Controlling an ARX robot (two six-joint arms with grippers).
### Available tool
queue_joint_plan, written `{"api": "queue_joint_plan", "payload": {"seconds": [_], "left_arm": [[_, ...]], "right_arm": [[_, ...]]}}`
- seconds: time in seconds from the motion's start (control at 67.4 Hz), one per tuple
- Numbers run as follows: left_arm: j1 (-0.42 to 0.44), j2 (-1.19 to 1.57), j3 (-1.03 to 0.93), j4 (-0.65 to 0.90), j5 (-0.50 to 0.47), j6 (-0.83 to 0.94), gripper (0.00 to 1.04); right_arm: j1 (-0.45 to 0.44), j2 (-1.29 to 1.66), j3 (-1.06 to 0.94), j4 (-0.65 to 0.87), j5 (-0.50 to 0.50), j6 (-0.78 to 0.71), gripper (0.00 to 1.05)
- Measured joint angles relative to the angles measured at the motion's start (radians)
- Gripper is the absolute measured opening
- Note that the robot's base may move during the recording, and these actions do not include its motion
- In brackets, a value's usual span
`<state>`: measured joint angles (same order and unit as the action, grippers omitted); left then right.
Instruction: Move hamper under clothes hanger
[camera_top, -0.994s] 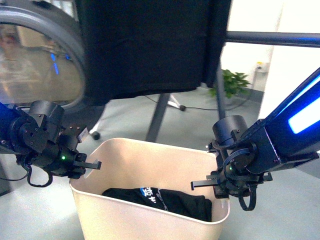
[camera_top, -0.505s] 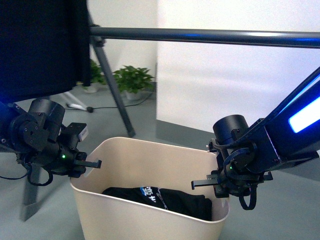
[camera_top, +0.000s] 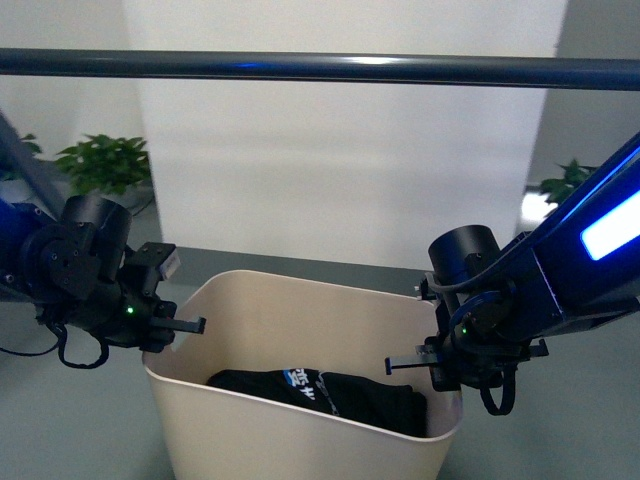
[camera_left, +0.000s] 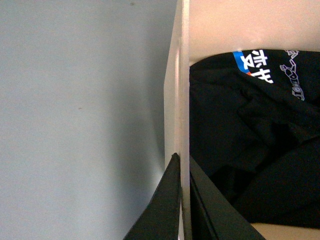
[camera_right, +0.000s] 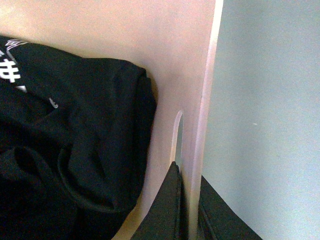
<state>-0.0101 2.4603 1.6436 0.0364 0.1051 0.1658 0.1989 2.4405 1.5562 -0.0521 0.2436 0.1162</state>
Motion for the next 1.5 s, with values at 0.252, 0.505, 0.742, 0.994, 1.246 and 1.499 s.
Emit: {"api": "queue_joint_plan", "payload": {"seconds": [0.252, 0.505, 0.742, 0.994, 1.246, 1.499], "left_arm": [[0.018, 0.0, 0.0, 0.0, -0.019, 0.0, 0.04], [0.044, 0.0, 0.0, 0.0, -0.023, 0.0, 0.04], [0.026, 0.0, 0.0, 0.0, -0.013, 0.0, 0.04], [0.026, 0.0, 0.0, 0.0, -0.018, 0.0, 0.04], [0.026, 0.0, 0.0, 0.0, -0.017, 0.0, 0.04], [0.026, 0.0, 0.0, 0.0, -0.018, 0.0, 0.04]], "right_arm": [[0.019, 0.0, -0.001, 0.0, -0.01, -0.003, 0.04], [0.042, 0.0, -0.001, 0.0, -0.024, -0.002, 0.04], [0.02, 0.0, -0.001, 0.0, -0.01, -0.003, 0.04], [0.025, 0.0, -0.001, 0.0, -0.011, -0.003, 0.04], [0.025, 0.0, -0.001, 0.0, -0.01, -0.003, 0.04], [0.025, 0.0, -0.001, 0.0, -0.01, -0.003, 0.04]]}}
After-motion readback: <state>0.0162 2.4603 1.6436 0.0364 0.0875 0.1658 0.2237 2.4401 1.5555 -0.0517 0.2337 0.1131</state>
